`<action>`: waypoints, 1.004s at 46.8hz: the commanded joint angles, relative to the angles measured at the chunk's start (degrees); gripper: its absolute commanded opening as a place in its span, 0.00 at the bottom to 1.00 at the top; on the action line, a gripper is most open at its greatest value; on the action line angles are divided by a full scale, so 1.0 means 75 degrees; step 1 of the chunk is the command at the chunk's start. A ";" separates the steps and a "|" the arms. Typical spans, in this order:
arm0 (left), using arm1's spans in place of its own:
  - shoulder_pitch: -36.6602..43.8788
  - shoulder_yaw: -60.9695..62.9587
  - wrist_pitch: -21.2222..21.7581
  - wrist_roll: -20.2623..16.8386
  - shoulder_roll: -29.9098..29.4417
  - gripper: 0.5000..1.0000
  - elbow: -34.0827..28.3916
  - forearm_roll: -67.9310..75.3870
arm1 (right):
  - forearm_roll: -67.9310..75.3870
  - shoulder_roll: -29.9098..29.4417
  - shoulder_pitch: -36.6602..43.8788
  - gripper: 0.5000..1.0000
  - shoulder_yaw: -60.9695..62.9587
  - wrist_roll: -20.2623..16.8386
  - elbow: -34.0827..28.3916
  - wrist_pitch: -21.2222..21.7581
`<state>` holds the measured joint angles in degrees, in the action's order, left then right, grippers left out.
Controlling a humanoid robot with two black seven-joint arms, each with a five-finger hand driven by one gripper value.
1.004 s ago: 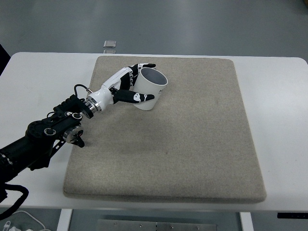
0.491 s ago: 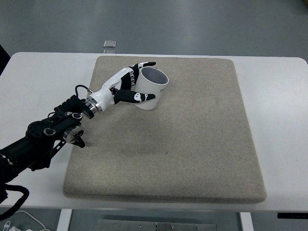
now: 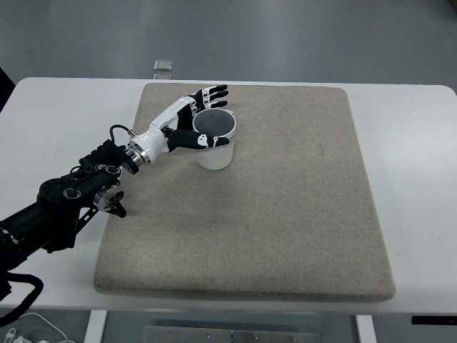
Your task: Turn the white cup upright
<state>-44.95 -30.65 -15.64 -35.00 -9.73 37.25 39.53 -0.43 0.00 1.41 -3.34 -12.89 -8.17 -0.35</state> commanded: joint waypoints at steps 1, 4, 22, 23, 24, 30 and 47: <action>-0.0053 -0.0003 0.0000 0.0000 -0.0003 0.99 0.0037 -0.0020 | -0.0001 0.0000 0.0000 0.86 0.0000 0.0007 0.0000 0.0000; -0.0065 -0.0038 -0.0035 0.0000 -0.0050 0.99 0.0142 -0.0032 | -0.0001 0.0000 0.0000 0.86 0.0000 -0.0004 0.0000 0.0000; -0.0205 -0.0834 -0.0270 0.0000 -0.0308 0.99 0.0670 -0.0184 | -0.0001 0.0000 0.0000 0.86 0.0000 -0.0005 0.0000 0.0000; -0.0240 -0.0893 -0.0270 0.0000 -0.0331 0.99 0.0682 -0.0207 | -0.0001 0.0000 0.0000 0.86 0.0000 -0.0005 0.0000 0.0000; -0.0264 -0.0928 -0.0258 0.0000 -0.0332 0.99 0.0682 -0.0231 | -0.0001 0.0000 0.0000 0.86 0.0000 -0.0005 0.0000 0.0000; -0.0603 -0.1069 -0.0246 0.0000 -0.0343 0.99 0.0659 -0.0699 | -0.0001 0.0000 0.0000 0.86 0.0000 -0.0004 0.0000 0.0000; -0.1354 -0.1045 -0.0059 0.0000 -0.0355 0.98 0.0108 -0.1707 | -0.0001 0.0000 0.0000 0.86 0.0000 -0.0005 0.0000 0.0000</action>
<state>-55.16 -38.35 -16.40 -35.00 -12.23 38.36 27.73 -0.43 0.00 1.40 -3.34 -12.88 -8.17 -0.35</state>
